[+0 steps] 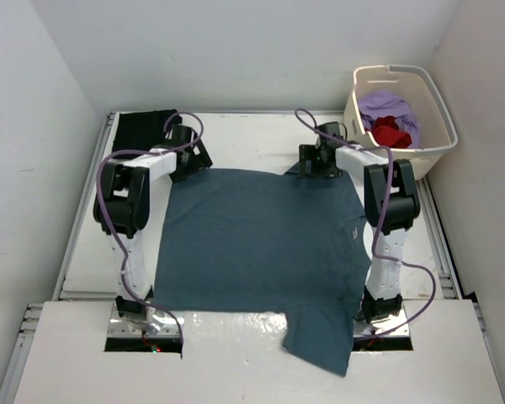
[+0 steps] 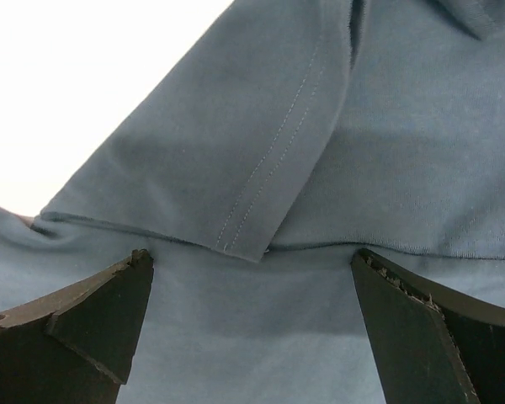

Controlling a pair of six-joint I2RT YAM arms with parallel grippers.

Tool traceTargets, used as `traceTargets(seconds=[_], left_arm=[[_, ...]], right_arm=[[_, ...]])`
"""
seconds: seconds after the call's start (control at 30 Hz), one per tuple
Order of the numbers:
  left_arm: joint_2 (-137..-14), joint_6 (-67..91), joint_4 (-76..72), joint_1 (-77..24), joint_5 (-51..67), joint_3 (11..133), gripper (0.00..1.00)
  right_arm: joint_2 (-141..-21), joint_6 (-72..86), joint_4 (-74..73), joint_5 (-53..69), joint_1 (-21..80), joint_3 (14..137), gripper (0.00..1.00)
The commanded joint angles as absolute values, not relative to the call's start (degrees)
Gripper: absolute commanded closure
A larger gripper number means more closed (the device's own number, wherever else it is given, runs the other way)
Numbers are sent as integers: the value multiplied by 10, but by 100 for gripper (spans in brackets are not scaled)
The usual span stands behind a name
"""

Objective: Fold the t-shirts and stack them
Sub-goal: Flatten out the tshirt

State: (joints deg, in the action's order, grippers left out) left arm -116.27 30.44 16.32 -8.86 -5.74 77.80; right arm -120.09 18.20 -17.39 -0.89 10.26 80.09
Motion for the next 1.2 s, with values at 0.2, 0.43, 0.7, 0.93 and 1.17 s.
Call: traceTargets(seconds=[0.2,0.43,0.7,0.93,1.17], left_arm=[[-1305,293,213,-55,-63,953,0],[-1446,267,271,-40,-40,1166,0],[-1504,236,221,-21,23,1295,0],[-1457,215,199,-20,72,1304,0],[-1326,196,215,-21,74,1303,0]], right_arm=[[-1361,167,-252,-3,82,1030,1],[-1447,164,-252,23,70,1166,1],[-1498,152,-157,83,54,1223,1],[-1461,90,-161,127,54,1252,1],[-1316,49,-195,161,62,1204,1]])
